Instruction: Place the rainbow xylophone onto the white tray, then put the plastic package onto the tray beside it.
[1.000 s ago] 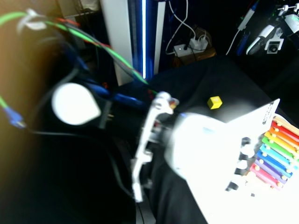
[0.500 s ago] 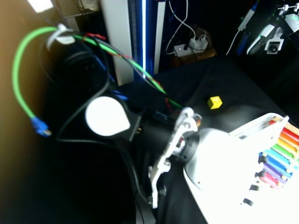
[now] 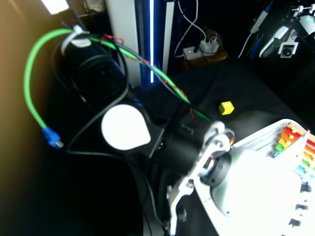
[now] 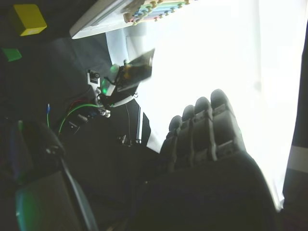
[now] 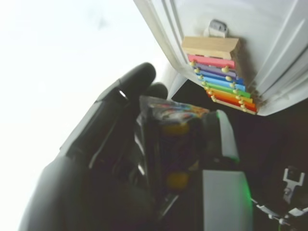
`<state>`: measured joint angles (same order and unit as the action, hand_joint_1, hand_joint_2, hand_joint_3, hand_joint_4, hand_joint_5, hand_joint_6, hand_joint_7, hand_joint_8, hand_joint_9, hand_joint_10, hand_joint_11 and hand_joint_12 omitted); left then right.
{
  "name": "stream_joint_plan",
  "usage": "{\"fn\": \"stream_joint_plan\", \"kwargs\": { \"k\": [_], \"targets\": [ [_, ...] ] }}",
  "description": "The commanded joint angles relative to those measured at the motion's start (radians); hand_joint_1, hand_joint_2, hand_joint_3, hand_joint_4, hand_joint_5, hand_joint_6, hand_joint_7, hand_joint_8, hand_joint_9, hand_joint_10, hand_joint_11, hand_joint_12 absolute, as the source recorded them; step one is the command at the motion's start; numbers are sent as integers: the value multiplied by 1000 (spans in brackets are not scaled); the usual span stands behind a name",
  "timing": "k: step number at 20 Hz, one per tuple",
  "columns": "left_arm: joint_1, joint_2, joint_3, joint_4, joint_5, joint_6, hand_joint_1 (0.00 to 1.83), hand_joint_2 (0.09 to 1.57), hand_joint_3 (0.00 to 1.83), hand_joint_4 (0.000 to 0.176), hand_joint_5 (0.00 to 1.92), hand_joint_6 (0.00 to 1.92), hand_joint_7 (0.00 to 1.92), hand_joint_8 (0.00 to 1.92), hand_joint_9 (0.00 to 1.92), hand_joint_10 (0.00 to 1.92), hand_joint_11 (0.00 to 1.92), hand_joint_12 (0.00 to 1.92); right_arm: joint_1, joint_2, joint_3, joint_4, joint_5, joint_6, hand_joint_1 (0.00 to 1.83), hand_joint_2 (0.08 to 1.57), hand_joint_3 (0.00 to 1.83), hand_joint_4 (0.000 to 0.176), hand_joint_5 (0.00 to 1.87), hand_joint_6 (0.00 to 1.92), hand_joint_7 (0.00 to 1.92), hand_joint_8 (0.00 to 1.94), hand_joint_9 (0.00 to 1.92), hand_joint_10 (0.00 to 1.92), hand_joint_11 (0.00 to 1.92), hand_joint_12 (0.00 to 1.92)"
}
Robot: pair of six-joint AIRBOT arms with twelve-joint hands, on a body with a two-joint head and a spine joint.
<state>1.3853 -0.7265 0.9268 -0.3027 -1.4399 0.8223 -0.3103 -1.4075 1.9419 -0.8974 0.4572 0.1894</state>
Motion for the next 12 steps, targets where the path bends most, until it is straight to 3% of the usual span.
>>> {"fn": "stream_joint_plan", "kwargs": {
  "k": [1,2,4,5,6,8,9,11,12],
  "targets": [
    [-13,-3,7,-11,-129,-7,857,692,1,7,21,4,73,5,57,4,0,99,24,-4,7,65,72,11,1366,1163,0,0,731,1163,919,1094,908,1314,776,1092],
    [-13,-3,7,-9,-129,-8,849,692,1,2,22,3,72,3,58,4,0,96,24,-6,13,62,62,11,1374,1143,0,0,762,1101,942,1062,967,1234,792,1105],
    [-14,-7,8,-8,-134,-9,861,723,7,0,34,1,104,4,94,5,0,171,24,-9,29,50,37,11,1364,1154,0,0,730,1192,936,1036,935,1266,685,1123],
    [-14,-8,9,-6,-136,-10,833,722,4,0,40,2,115,6,102,5,0,187,24,-9,34,50,25,11,1462,1144,0,0,734,1229,929,942,940,1108,744,1562],
    [-14,-8,9,-5,-137,-13,798,727,5,0,29,0,105,1,90,1,0,173,24,-9,36,50,6,14,1476,1160,4,0,704,1297,875,1002,874,1155,754,1672],
    [-14,-9,9,-1,-137,-15,789,733,5,0,13,0,90,0,83,0,0,172,22,-10,59,43,-16,53,1493,1122,0,0,755,1168,962,899,990,1007,815,1575],
    [-14,-10,9,0,-142,-15,808,726,1,0,17,2,79,0,77,0,0,162,14,-19,83,14,-22,107,1372,1147,0,0,739,1166,933,1038,969,1219,748,1043],
    [-14,-12,9,0,-143,-15,817,733,4,0,16,2,77,0,78,1,0,163,-2,-25,99,14,-27,125,1371,1155,1,0,712,1176,925,1070,954,1263,740,1014],
    [-14,-13,9,0,-141,-15,809,742,7,0,6,1,68,0,71,0,0,142,-11,-28,106,14,-30,133,1377,1141,0,0,757,1082,967,1003,963,1277,755,1022]
  ]
}}
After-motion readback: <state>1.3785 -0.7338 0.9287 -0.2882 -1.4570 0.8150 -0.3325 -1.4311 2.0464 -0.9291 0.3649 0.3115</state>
